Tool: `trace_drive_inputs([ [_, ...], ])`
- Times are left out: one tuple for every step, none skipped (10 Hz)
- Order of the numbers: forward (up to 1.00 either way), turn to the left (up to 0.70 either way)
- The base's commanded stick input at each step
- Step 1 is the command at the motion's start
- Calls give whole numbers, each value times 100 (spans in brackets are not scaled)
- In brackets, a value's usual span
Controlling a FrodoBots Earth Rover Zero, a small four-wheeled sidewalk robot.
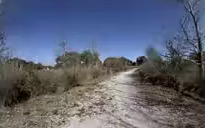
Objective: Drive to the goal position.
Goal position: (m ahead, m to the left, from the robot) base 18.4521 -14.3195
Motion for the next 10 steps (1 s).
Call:
trace_drive_inputs([
  [70, -11],
  [70, -9],
  [70, -15],
  [70, -18],
  [70, -18],
  [70, -22],
  [70, -14],
  [70, -6],
  [70, -3],
  [70, 0],
])
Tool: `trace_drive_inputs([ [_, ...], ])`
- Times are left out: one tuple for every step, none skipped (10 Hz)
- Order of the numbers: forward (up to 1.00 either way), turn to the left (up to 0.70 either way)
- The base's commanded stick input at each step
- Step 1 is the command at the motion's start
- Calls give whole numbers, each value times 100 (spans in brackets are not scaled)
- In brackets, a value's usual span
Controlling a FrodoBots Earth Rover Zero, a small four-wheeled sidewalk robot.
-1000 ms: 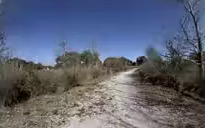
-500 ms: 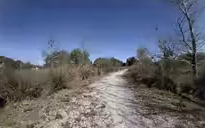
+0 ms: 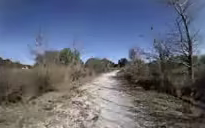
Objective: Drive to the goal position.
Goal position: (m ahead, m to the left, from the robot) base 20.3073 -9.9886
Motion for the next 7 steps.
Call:
trace_drive_inputs([
  [70, 0],
  [70, 1],
  [70, 11],
  [70, 21],
  [70, 28],
  [70, 21],
  [70, 15],
])
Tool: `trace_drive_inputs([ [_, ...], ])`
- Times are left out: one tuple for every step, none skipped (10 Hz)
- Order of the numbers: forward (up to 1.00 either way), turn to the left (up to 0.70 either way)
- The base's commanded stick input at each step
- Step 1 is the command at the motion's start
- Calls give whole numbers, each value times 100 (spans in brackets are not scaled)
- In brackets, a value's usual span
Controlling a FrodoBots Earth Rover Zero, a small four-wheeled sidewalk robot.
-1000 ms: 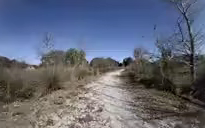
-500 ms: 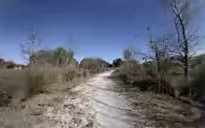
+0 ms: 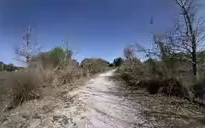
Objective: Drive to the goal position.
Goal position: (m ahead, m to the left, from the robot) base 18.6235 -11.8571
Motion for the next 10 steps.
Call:
trace_drive_inputs([
  [70, 22],
  [70, 21],
  [70, 2],
  [70, 2],
  [70, 2],
  [70, 1],
  [70, 0],
  [70, 0],
  [70, 0],
  [70, 0],
])
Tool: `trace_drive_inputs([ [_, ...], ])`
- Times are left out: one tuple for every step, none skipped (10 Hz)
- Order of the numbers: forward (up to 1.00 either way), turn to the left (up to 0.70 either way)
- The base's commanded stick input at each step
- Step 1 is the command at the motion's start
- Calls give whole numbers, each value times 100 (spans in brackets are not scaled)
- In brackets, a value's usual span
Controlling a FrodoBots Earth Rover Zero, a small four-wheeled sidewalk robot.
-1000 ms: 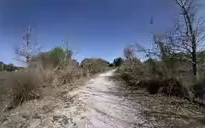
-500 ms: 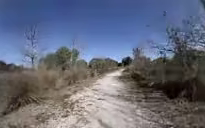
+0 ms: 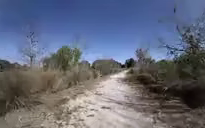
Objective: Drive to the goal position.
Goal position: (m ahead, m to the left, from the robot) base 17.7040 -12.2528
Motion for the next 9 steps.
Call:
trace_drive_inputs([
  [70, -2],
  [70, -12],
  [70, -14],
  [70, -5],
  [70, 0],
  [70, 0],
  [70, 0],
  [70, 0],
  [70, 0],
])
